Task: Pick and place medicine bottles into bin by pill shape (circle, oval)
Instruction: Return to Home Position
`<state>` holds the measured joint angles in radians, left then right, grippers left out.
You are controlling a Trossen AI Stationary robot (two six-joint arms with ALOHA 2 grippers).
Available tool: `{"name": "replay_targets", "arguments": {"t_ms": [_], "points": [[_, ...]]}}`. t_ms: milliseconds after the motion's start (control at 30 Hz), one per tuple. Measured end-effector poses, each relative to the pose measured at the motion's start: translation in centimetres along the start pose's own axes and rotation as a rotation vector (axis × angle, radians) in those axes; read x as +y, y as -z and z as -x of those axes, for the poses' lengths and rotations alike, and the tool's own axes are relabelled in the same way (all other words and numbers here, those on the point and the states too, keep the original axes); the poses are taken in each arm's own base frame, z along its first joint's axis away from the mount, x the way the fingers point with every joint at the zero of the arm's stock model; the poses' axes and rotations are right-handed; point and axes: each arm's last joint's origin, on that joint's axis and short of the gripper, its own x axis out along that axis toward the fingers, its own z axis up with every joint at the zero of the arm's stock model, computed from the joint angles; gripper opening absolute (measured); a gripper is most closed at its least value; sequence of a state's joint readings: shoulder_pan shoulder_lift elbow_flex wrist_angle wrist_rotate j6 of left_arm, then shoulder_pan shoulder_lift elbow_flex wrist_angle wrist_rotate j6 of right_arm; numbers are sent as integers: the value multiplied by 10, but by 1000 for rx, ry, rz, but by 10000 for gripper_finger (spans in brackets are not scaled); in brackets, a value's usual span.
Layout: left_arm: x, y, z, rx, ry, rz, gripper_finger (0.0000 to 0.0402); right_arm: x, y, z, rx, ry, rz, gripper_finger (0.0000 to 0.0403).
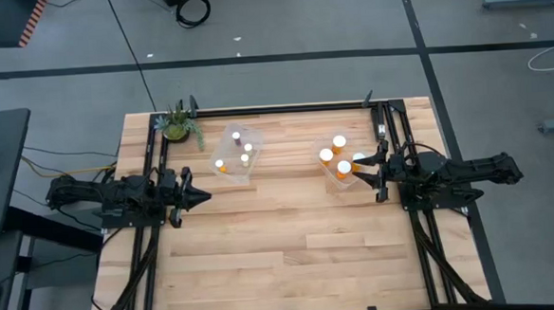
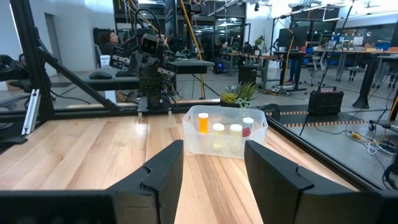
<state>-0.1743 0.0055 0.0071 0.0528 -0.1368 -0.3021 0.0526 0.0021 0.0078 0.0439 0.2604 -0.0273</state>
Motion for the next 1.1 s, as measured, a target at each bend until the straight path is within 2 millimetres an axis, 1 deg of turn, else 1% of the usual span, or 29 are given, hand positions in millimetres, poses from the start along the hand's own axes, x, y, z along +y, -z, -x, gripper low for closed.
{"name": "replay_targets", "arguments": {"t_ms": [133,467,800,1100], "points": [[0,0,0,0,0,0,24,0,0,0,0,0,0,178],[0,0,0,0,0,1,36,0,0,0,0,0,0,178],[0,0,0,0,0,0,23,0,0,0,0,0,0,178],[0,0,0,0,0,0,35,0,0,0,0,0,0,178]]}}
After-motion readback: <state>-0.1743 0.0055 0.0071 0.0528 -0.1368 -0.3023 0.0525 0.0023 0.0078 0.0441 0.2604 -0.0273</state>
